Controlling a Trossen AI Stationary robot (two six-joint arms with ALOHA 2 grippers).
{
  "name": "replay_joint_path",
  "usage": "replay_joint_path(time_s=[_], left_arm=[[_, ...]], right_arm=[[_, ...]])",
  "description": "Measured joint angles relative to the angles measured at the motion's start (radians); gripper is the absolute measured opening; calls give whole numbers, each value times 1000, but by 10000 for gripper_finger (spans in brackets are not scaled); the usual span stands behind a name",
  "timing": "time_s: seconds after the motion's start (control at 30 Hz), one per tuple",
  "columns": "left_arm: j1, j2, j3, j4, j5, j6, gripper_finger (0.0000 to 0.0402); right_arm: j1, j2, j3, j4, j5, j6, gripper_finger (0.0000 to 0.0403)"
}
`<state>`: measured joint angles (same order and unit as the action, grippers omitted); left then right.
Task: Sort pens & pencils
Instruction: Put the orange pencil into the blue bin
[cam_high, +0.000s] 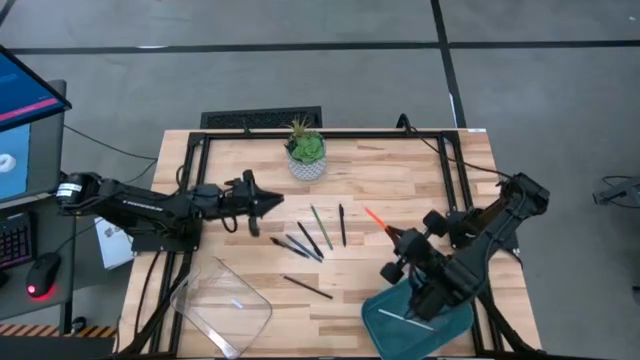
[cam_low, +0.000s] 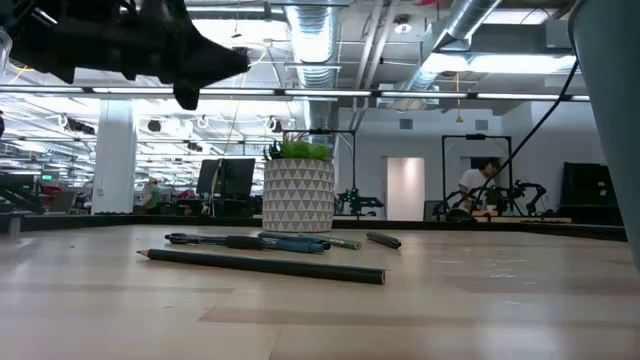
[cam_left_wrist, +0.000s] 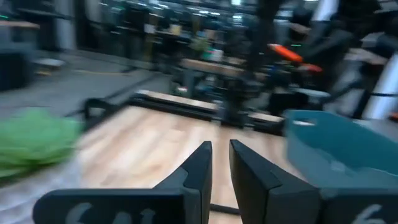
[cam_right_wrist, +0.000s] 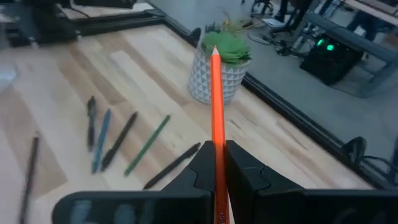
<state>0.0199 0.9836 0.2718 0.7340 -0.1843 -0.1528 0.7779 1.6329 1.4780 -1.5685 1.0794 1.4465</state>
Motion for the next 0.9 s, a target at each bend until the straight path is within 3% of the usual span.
replay_joint_path(time_s=[0.1,0.4,0.9], left_arm=[[39,0,0,-7,-7,26,46],[188,0,0,-17,171,108,46],[236,0,0,-129,180,63,46]], right_arm=[[-26,-3,0,5,-1,-19,43],[-61,-13,0,2,0,-13,43],[-70,-13,0,10,-1,1,43]])
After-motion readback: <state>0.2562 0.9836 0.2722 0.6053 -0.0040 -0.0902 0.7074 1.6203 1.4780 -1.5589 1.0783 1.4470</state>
